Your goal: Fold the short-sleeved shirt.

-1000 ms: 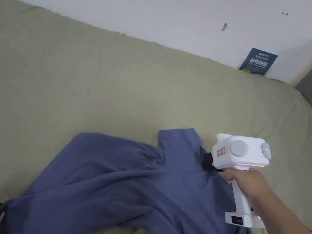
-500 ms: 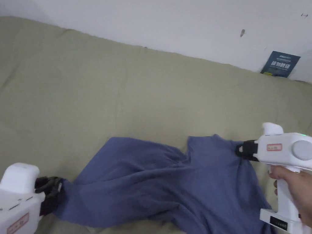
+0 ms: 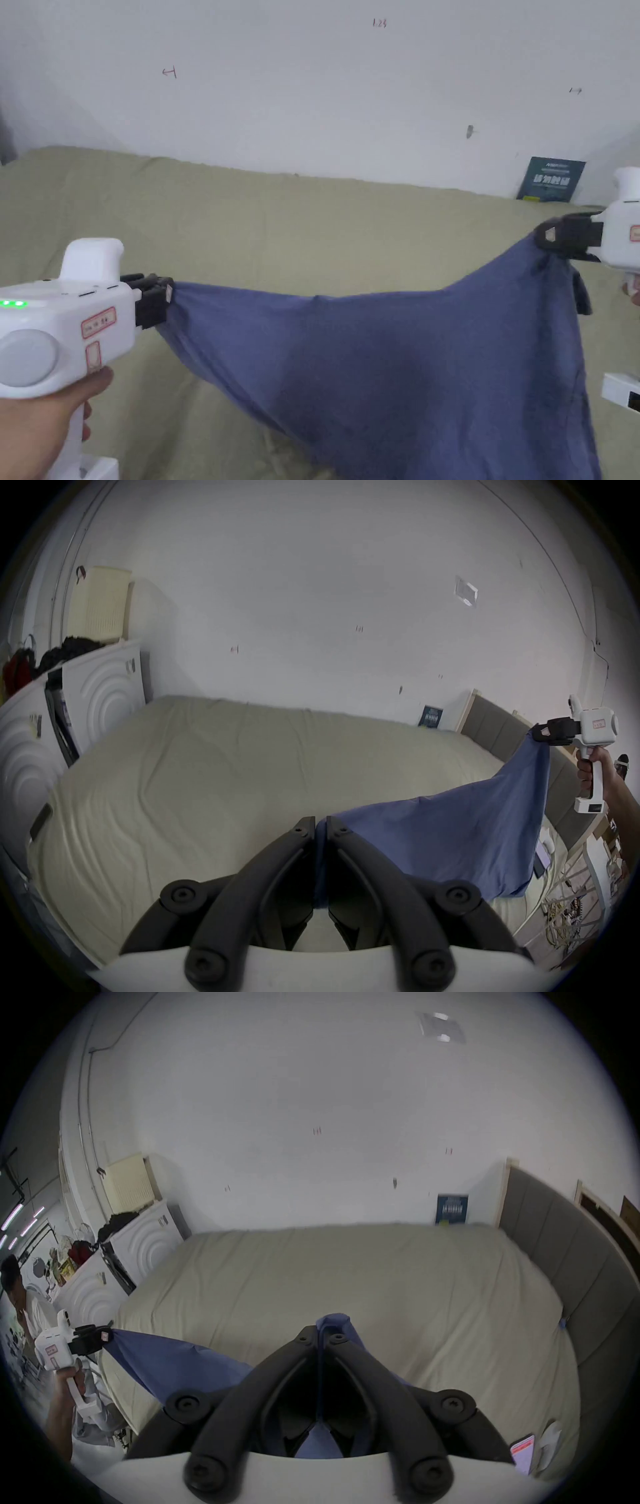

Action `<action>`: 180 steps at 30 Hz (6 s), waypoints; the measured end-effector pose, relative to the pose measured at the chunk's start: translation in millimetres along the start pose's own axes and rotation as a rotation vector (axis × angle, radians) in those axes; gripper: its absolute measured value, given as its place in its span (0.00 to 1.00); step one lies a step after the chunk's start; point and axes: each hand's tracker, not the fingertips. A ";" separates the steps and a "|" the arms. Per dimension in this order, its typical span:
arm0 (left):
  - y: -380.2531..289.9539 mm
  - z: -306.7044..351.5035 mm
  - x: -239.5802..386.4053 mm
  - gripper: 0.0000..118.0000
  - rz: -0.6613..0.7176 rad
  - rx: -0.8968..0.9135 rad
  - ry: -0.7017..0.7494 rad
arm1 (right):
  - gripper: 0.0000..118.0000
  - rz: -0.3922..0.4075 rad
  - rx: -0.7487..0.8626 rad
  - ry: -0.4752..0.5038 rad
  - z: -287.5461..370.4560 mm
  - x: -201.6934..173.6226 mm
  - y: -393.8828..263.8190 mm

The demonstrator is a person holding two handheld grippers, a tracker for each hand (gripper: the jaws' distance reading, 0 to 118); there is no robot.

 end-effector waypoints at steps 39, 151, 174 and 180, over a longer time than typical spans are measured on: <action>289.7 -88.0 10.0 0.02 -0.023 0.371 0.203 | 0.02 0.005 0.488 -0.050 -6.7 30.1 241.3; -218.9 75.1 19.2 0.08 -0.085 -0.339 0.024 | 0.84 -0.010 -0.369 -0.254 135.4 -5.2 -363.8; -162.9 66.9 19.7 0.07 -0.135 -0.360 0.016 | 0.01 -0.193 -0.281 -0.108 109.8 23.4 -296.1; -114.8 21.6 8.5 0.07 -0.096 -0.353 -0.015 | 0.01 -0.226 -0.230 -0.047 66.9 43.8 -217.2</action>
